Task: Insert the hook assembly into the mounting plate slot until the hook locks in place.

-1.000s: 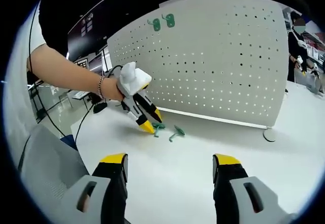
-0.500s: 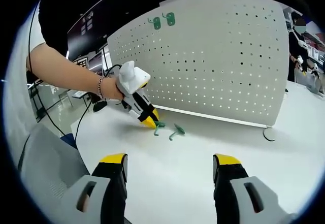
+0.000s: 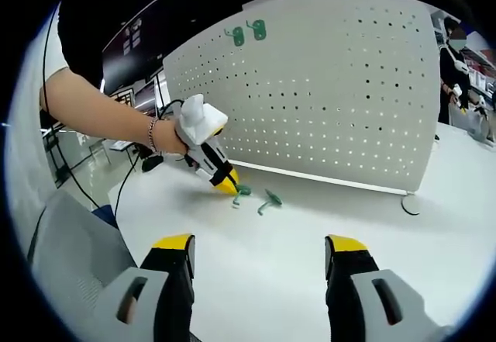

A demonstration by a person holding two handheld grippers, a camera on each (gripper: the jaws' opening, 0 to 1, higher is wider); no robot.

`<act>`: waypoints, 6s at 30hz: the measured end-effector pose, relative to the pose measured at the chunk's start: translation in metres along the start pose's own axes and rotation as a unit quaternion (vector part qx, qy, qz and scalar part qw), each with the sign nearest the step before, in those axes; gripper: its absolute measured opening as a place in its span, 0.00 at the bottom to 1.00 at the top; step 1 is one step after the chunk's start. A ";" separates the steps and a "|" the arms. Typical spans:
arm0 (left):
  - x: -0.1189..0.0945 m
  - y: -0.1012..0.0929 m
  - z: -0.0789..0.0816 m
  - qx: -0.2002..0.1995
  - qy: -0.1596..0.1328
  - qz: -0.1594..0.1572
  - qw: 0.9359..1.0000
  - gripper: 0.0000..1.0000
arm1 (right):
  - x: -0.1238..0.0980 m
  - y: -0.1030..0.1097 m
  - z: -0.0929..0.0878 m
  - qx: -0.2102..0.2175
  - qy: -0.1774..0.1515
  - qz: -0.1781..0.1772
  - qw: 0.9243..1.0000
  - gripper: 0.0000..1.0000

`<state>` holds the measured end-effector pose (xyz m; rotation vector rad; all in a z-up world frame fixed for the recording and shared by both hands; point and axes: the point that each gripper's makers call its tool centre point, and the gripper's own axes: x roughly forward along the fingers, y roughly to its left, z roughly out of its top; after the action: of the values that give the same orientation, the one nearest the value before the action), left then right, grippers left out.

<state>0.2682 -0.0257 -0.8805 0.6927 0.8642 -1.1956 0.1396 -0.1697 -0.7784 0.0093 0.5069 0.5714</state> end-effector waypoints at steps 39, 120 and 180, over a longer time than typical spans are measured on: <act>-0.023 0.005 0.028 0.007 -0.099 0.029 0.995 0.03 | 0.000 -0.002 0.001 0.004 -0.004 0.000 1.000 0.65; -0.214 -0.038 0.113 -0.053 -0.408 0.137 0.901 0.03 | -0.007 0.001 0.009 0.004 -0.022 0.000 1.000 0.65; -0.250 -0.061 0.123 -0.084 -0.454 0.152 0.874 0.03 | -0.036 0.056 0.117 0.010 -0.246 0.112 0.963 0.59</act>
<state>0.2001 -0.0191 -0.6034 0.0598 0.0492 -0.9803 0.1388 -0.1261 -0.6513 0.2253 0.0257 0.7578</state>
